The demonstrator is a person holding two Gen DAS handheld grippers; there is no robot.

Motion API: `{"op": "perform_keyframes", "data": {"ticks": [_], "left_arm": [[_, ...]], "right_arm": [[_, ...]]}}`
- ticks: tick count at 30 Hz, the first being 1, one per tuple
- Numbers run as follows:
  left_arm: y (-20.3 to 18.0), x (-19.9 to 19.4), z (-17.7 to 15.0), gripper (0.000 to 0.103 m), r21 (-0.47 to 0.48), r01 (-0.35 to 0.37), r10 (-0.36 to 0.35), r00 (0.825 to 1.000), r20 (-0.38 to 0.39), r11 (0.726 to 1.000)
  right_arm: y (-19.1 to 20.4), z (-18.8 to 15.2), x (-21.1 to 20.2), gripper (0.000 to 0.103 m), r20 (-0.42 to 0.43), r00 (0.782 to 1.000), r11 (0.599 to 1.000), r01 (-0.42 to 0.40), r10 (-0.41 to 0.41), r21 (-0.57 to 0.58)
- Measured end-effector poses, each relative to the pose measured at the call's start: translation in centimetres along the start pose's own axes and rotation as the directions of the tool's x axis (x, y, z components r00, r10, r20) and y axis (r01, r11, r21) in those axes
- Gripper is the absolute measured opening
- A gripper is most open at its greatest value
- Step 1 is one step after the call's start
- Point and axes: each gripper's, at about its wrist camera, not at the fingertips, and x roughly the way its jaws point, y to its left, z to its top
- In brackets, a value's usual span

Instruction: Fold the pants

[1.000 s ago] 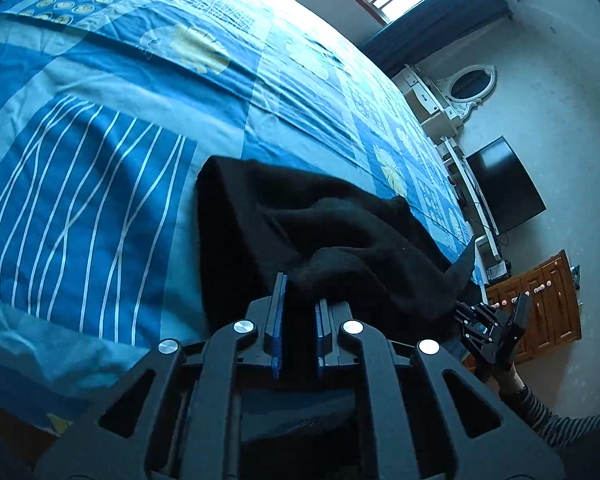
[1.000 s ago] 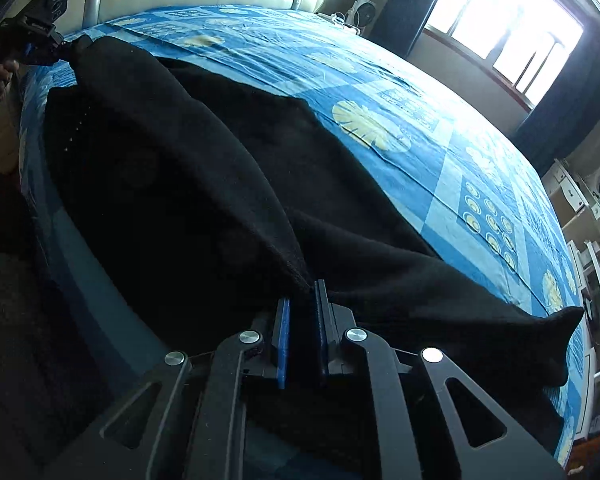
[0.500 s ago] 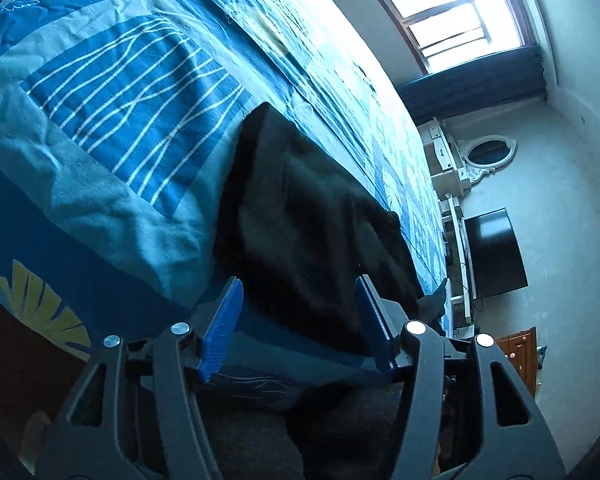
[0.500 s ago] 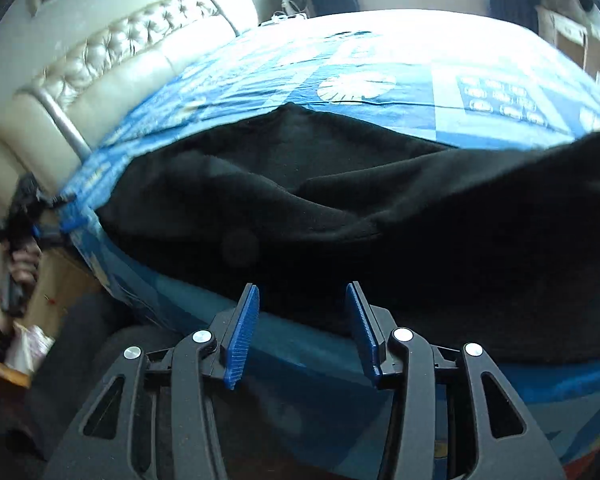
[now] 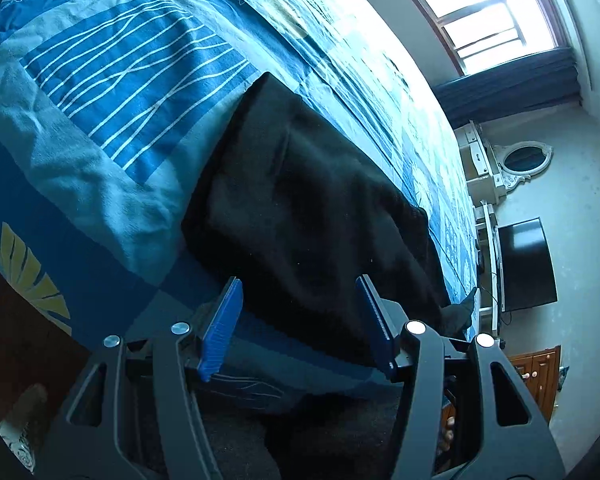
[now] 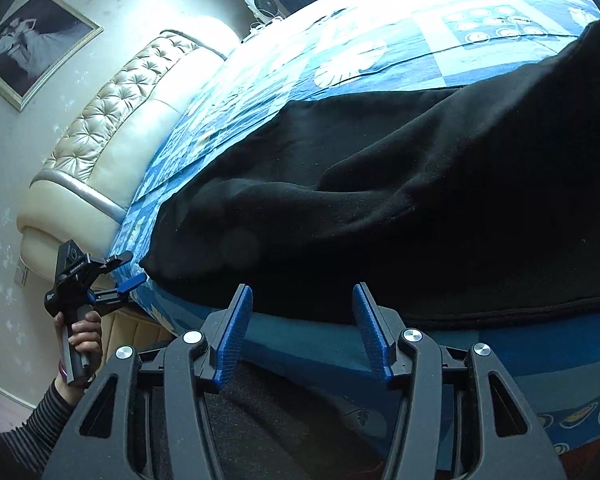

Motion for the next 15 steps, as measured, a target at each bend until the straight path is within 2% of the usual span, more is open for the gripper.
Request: {"op": "perform_keyframes", "data": {"ticks": [4,12,13,15], "left_arm": [[0.3,0.2,0.1,0.057,-0.024,-0.015,0.015,1.0,0.004,1.0],[0.6,1.2,0.8,0.057,-0.052,-0.051,0.053,0.998,0.02,0.997],[0.7,1.4,0.8,0.056,-0.056,-0.067,0.068,0.998,0.014,0.996],[0.6,1.6,0.8,0.041,-0.051,-0.108,0.11,0.994,0.02,0.993]], "right_arm": [[-0.9,0.0,0.3,0.055,-0.003,0.999,0.997,-0.042,0.042,0.07],[-1.3,-0.1,0.0,0.058,0.005,0.998,0.99,-0.07,0.07,0.12],[-1.3,0.0,0.1,0.058,0.007,0.997,0.988,-0.072,0.072,0.136],[-1.6,0.2,0.2,0.059,0.015,0.997,0.98,-0.083,0.082,0.178]]}}
